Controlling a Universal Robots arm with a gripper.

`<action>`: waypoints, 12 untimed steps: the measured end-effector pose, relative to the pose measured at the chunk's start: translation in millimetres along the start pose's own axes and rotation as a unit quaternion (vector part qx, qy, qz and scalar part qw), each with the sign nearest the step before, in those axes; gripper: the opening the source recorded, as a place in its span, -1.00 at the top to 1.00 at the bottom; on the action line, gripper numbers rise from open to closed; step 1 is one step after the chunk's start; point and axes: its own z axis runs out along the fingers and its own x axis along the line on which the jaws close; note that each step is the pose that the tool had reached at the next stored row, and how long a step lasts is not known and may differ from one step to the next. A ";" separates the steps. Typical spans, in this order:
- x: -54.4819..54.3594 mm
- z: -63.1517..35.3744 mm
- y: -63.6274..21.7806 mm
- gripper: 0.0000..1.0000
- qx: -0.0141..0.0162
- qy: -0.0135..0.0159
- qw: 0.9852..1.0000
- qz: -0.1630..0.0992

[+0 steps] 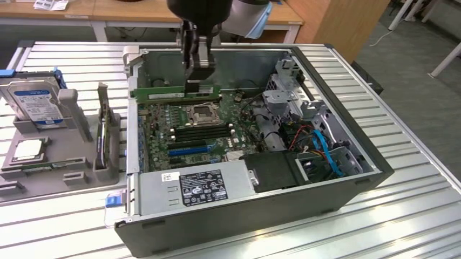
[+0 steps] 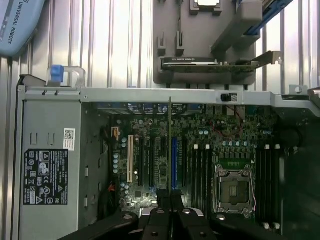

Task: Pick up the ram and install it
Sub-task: 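Pick up the ram and move it above insertion slot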

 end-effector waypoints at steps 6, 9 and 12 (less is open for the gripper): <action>-0.1 -0.7 -16.4 0.77 0.000 0.000 1.000 0.000; -0.2 -1.1 -25.3 0.77 0.000 0.000 1.000 0.000; -0.3 -1.5 -33.8 0.77 0.000 0.000 1.000 0.000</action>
